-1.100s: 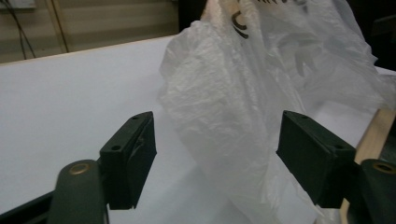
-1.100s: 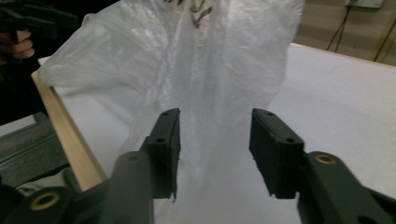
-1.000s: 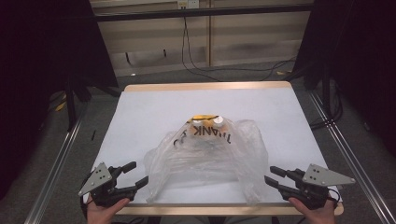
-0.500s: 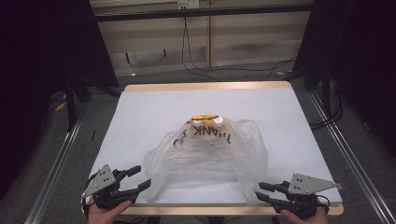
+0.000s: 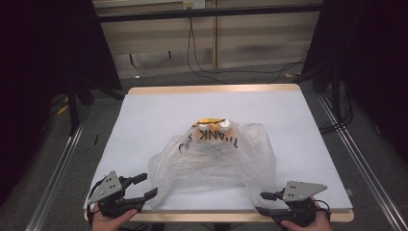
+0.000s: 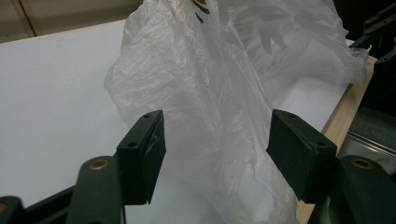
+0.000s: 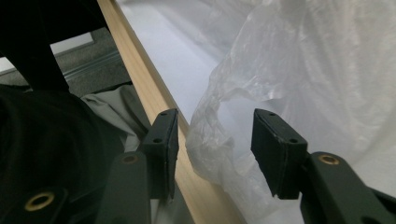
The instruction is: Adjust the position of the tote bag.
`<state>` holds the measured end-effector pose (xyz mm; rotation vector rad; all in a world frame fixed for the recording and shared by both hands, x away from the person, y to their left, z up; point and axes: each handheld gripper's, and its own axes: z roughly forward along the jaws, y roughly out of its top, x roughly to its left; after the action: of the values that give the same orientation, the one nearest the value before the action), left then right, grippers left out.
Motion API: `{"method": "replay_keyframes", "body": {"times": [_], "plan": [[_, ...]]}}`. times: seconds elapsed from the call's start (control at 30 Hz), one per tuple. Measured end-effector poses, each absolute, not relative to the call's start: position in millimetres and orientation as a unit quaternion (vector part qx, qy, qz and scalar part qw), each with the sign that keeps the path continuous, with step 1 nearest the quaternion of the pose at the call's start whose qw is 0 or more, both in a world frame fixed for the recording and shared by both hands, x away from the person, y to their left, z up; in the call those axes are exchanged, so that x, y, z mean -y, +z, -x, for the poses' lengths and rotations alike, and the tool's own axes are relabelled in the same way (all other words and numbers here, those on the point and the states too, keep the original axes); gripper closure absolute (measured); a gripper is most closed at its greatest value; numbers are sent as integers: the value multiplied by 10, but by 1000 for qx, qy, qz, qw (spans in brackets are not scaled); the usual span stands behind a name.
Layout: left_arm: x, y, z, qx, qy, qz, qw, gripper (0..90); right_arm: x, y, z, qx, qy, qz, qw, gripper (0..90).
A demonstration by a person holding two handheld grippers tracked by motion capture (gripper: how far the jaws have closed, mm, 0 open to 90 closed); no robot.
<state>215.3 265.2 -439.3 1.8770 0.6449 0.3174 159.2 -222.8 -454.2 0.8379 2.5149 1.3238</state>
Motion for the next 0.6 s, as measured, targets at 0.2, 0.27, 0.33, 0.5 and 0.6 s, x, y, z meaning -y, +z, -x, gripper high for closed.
{"method": "replay_keyframes", "body": {"times": [0.2,0.27,0.33,0.5,0.6], "plan": [[-2647,-4408,-2190,-276,129,-787,536,357,2147,-4600,-1643,-856,430,-278,71,522],[-2652,-4405,-2186,-282,136,-791,525,358,2116,-4620,-1653,-862,421,-275,67,543],[-2656,-4417,-2189,-276,129,-791,531,359,2101,-4628,-1661,-865,419,-270,63,572],[-2671,-4426,-2206,-282,124,-793,526,350,2110,-4626,-1663,-864,419,-272,66,693],[-2679,-4422,-2189,-285,124,-794,522,345,2129,-4614,-1667,-859,425,-277,69,771]]}}
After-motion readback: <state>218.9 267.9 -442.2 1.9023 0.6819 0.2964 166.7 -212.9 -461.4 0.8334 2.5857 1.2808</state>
